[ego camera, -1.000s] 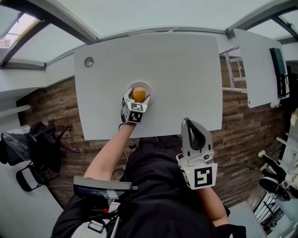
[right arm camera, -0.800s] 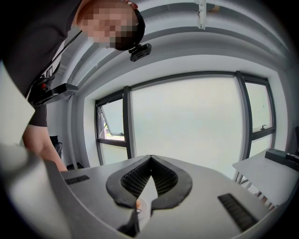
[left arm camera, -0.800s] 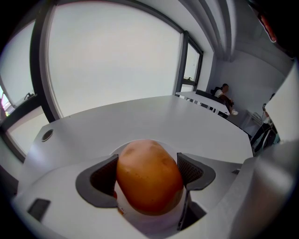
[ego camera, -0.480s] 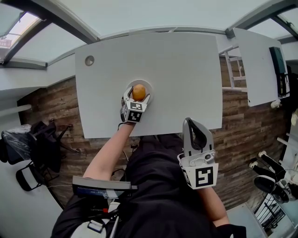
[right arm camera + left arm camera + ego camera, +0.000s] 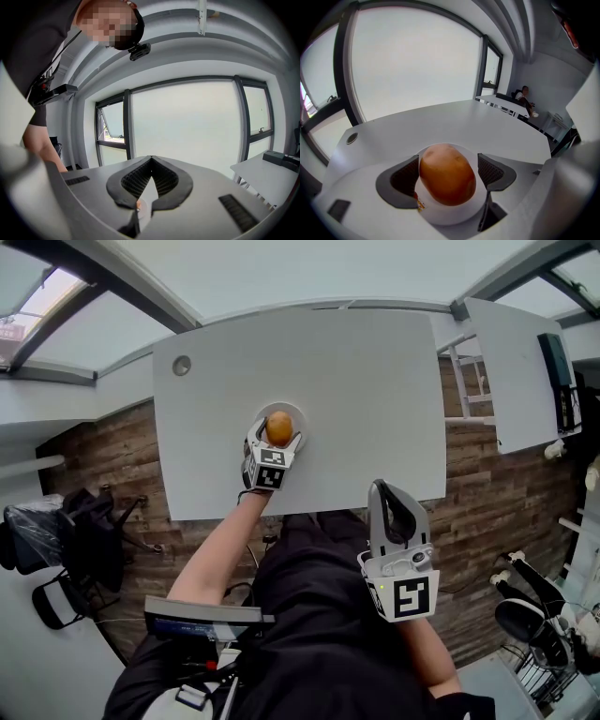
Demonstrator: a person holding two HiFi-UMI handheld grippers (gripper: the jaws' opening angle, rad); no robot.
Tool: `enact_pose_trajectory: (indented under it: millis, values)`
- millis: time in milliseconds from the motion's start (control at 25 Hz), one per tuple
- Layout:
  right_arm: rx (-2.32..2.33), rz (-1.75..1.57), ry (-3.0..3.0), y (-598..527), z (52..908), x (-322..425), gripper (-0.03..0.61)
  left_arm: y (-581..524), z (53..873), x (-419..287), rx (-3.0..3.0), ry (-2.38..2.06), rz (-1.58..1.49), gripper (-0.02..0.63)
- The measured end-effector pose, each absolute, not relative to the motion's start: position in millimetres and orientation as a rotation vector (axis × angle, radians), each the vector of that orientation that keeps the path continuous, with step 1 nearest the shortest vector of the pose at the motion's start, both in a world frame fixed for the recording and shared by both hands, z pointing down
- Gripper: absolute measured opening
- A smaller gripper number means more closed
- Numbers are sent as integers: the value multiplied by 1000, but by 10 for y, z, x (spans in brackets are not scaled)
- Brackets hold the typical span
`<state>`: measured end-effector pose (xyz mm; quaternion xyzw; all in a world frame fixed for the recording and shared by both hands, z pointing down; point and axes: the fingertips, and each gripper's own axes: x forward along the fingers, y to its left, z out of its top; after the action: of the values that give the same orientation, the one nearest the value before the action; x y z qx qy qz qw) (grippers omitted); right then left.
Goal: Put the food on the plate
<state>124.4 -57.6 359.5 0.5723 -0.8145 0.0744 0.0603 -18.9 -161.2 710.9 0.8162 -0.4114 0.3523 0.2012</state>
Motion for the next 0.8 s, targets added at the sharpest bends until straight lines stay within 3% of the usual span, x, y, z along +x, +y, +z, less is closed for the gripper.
enact_pose_trajectory:
  millis: [800]
  values:
    - [1699,185,-2533,-399,3477,1105,-3,-1474,6886,-275,2288,-1220,928,380]
